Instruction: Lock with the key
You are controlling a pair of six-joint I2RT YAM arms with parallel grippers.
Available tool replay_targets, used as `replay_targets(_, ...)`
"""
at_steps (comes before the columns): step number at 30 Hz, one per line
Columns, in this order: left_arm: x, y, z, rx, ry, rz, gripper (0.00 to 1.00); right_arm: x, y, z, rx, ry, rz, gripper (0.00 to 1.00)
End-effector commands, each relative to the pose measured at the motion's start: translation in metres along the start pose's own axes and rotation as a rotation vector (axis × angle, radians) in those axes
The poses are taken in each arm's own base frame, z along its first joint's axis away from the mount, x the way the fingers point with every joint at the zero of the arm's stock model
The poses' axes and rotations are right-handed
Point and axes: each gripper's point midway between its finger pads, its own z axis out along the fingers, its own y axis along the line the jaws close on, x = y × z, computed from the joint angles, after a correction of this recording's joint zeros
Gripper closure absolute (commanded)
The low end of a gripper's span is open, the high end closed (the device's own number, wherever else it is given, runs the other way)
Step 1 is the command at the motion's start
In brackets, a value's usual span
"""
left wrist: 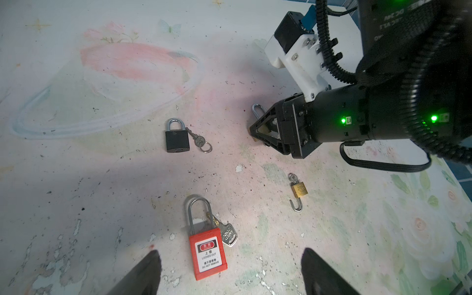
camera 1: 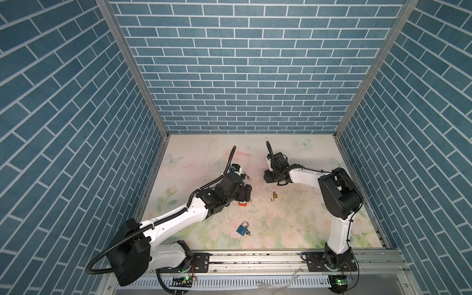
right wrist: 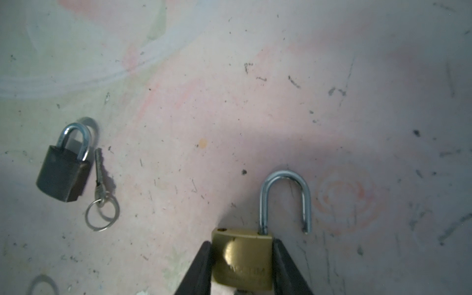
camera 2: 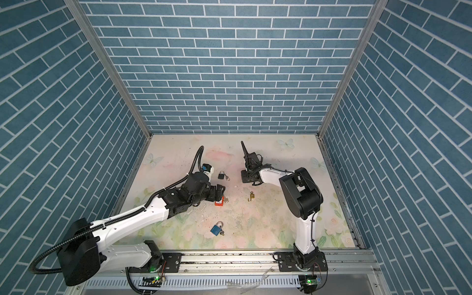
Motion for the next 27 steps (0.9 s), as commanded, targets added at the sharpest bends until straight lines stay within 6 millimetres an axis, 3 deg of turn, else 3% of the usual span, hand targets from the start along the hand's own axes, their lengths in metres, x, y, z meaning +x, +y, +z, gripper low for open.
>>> replay_targets(1, -0.007, 0.0, -0.006, -0.003, -0.029, -0.016, 0.13, 0.036, -0.007, 0.011, 0.091, 0.131, 0.027, 0.69)
replay_targets(10, -0.013, 0.0, -0.005, -0.01, -0.043, -0.018, 0.13, 0.046, 0.012, -0.007, 0.152, 0.133, 0.103, 0.66)
replay_targets(15, -0.014, 0.0, -0.003, -0.019, -0.041, -0.024, 0.13, 0.037, 0.022, -0.017, 0.119, 0.092, 0.118, 0.61)
replay_targets(18, -0.016, 0.0, -0.002, -0.032, -0.027, -0.014, 0.13, 0.018, 0.03, -0.036, 0.083, 0.02, 0.119, 0.55)
replay_targets(22, -0.023, 0.0, 0.001, -0.071, -0.01, -0.018, 0.13, -0.009, 0.036, -0.074, 0.042, -0.104, 0.119, 0.46)
replay_targets(27, -0.029, -0.013, 0.011, -0.091, -0.001, -0.03, 0.13, -0.019, 0.016, -0.124, 0.055, -0.246, 0.166, 0.43)
